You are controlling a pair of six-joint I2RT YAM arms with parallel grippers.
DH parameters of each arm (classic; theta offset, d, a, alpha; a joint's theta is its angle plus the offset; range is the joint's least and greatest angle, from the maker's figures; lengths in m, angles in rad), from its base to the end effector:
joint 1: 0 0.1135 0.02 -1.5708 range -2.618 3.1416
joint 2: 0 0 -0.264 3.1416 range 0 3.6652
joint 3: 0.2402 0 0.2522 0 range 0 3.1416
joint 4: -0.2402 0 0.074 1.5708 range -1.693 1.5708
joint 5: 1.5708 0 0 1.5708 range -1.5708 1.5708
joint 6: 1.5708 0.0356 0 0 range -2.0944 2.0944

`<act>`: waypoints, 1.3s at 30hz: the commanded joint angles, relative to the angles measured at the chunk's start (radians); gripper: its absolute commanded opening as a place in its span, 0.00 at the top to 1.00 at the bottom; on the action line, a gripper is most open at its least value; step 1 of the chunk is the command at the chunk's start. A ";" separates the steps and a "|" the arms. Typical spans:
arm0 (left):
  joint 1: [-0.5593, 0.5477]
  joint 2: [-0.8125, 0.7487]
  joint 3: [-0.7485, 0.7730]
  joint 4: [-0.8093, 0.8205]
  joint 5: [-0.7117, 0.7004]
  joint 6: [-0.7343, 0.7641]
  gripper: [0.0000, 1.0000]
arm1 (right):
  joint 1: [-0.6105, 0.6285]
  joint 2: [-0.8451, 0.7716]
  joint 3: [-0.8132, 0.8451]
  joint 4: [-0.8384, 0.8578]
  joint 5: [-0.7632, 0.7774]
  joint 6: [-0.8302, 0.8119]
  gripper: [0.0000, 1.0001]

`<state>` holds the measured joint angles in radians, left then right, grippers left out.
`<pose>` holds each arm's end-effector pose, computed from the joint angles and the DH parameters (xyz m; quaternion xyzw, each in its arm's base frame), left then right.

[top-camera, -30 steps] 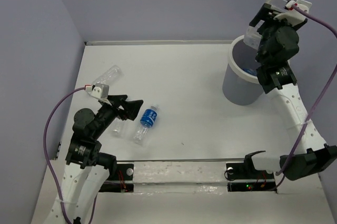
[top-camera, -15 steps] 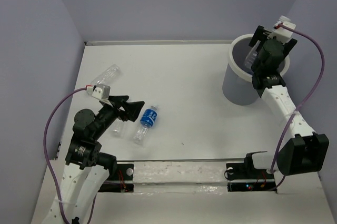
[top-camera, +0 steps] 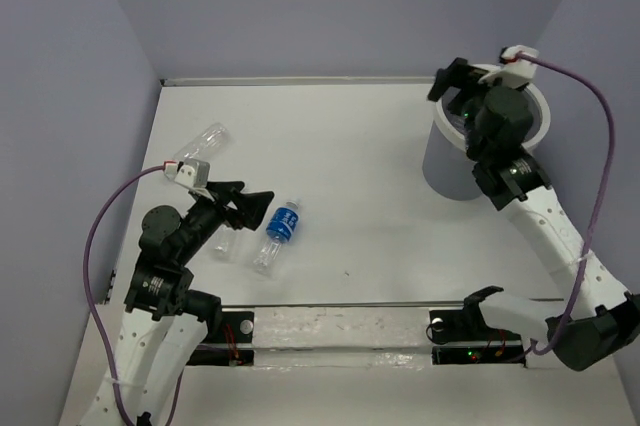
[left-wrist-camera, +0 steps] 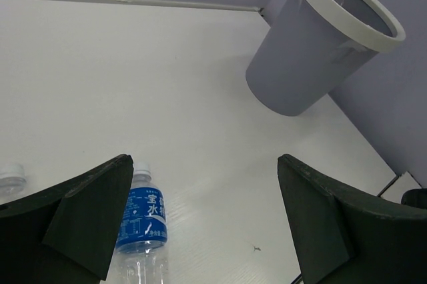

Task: Put the plastic bottles in the bin

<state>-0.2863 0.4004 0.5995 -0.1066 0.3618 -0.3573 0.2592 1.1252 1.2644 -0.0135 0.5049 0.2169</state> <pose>0.1039 -0.0437 0.3336 0.1094 0.6670 -0.3449 0.6513 0.2410 0.0461 0.4583 0.1738 0.6442 0.0108 0.7448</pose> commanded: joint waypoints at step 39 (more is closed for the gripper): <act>0.055 -0.003 0.019 0.004 -0.052 -0.003 0.01 | 0.761 0.597 -0.180 0.155 -0.096 0.650 0.55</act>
<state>-0.2379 0.4065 0.5999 -0.1345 0.2874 -0.3576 1.0348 1.9121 1.1324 0.1177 0.2691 0.9291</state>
